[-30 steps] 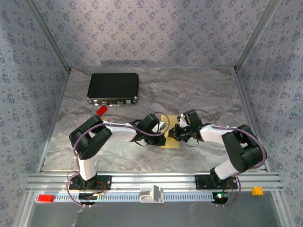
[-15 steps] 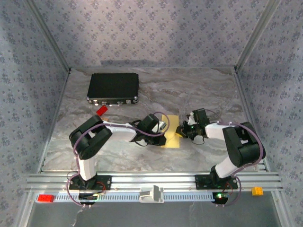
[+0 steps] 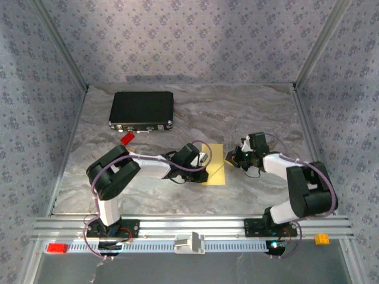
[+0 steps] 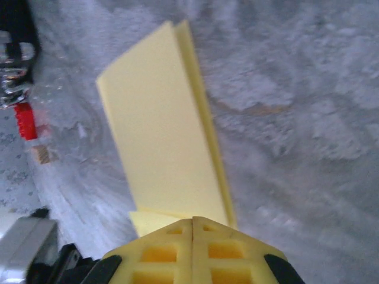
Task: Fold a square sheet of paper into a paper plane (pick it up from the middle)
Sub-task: Fold the triangle a second time at the center of the table, then turn over the paper at the center of the table.
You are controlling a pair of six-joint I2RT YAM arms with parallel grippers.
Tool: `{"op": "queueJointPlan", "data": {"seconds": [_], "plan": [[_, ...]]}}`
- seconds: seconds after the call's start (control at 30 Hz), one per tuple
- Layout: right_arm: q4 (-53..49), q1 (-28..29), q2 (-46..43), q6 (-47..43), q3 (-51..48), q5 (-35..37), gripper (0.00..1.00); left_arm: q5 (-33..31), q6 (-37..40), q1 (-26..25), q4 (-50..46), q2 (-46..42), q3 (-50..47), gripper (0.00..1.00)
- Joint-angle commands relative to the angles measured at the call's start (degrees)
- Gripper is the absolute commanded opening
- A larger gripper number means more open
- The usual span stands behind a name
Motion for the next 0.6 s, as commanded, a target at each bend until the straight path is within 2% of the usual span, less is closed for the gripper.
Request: {"op": "queueJointPlan", "data": {"seconds": [0.0,0.17,0.3,0.57], "plan": [[-6.22,1.15,-4.62,-1.75,-1.20,1.83,0.06,-2.63,-0.84,-1.94,-4.12,-4.09,1.11,0.02],[-9.02,3.95,-9.56,-0.18,-4.32,3.18,0.13,-4.62,2.61,-1.09,-8.33,-6.51,4.69,0.06],[-11.01,7.38,-12.57,1.34,-5.93,6.05,0.21,-2.48,5.53,1.13,-10.91,-3.66,8.56,0.06],[-11.88,11.01,-13.93,3.18,-7.76,7.58,0.25,-2.12,8.05,2.90,-13.63,2.32,12.85,0.04]]}}
